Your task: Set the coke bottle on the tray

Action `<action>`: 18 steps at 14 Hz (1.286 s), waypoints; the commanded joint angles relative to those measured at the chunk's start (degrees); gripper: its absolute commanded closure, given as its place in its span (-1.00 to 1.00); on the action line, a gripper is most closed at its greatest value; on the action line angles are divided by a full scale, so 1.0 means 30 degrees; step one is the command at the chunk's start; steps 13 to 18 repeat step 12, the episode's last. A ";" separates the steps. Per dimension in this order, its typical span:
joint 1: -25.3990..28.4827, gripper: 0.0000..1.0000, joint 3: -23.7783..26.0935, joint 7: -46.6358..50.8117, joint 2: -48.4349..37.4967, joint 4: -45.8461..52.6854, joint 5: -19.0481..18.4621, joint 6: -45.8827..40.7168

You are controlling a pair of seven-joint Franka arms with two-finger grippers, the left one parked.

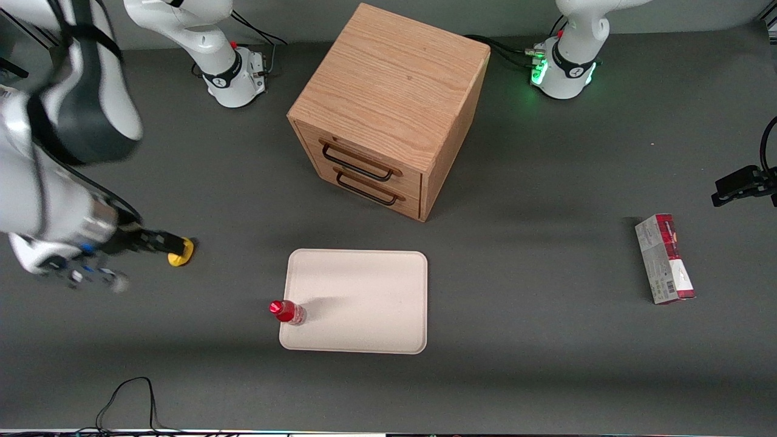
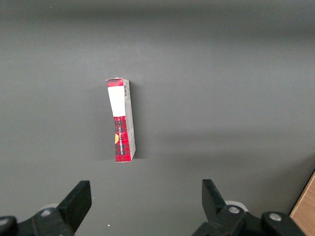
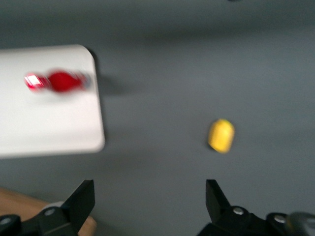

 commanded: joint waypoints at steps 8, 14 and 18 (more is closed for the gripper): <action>0.1704 -1.00 -0.3211 -0.3737 -0.6226 -0.5094 0.0130 -0.1083; 0.0176 -1.00 -0.1563 -0.3619 -0.5815 -0.4331 0.0335 -0.1347; 0.0176 -1.00 -0.1563 -0.3619 -0.5815 -0.4331 0.0335 -0.1347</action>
